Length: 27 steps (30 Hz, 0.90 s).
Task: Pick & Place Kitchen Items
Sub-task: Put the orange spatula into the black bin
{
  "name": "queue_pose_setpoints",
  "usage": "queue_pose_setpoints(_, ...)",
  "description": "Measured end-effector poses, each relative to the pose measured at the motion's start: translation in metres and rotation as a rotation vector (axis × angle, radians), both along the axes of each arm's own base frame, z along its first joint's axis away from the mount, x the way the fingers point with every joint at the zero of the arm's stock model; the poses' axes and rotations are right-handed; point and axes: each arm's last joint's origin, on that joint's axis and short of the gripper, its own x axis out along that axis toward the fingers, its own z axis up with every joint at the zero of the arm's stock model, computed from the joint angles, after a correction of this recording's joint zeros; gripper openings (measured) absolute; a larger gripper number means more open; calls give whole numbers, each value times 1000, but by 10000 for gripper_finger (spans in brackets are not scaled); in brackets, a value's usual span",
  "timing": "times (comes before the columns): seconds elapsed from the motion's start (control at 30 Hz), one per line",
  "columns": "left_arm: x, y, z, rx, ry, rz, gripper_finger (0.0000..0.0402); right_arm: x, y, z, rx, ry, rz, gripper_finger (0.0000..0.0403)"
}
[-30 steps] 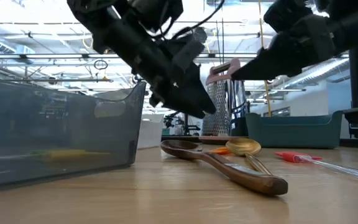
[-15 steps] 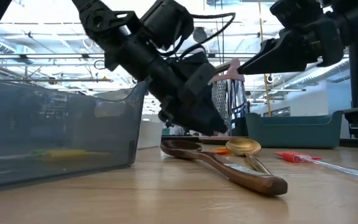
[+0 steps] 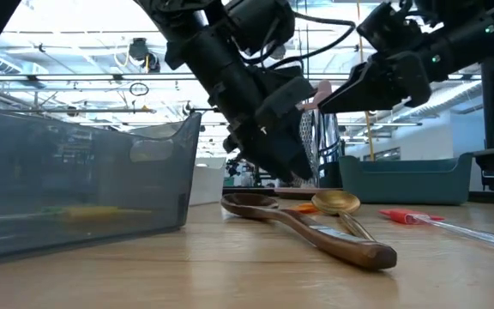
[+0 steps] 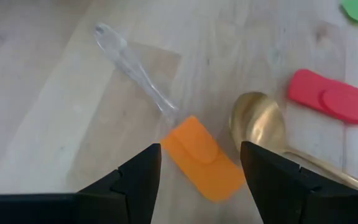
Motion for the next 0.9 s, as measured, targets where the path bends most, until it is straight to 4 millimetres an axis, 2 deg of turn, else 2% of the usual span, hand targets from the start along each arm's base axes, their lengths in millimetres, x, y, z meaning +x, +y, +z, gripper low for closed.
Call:
queue_pose_setpoints(0.3, 3, 0, -28, -2, 51, 12, 227, 1, -9, 0, 30, -8, -49, 171)
queue_pose_setpoints(0.57, 1, 2, -32, 3, 88, 15, 222, 1, -9, 0, 31, -5, -47, 171)
queue_pose_setpoints(0.67, 1, 5, -32, -22, 95, 6, 192, 1, -9, 0, 32, -7, -47, 171)
queue_pose_setpoints(0.9, 0, 18, -33, -78, 123, 3, 68, 1, -9, 0, 59, -15, -56, 171)
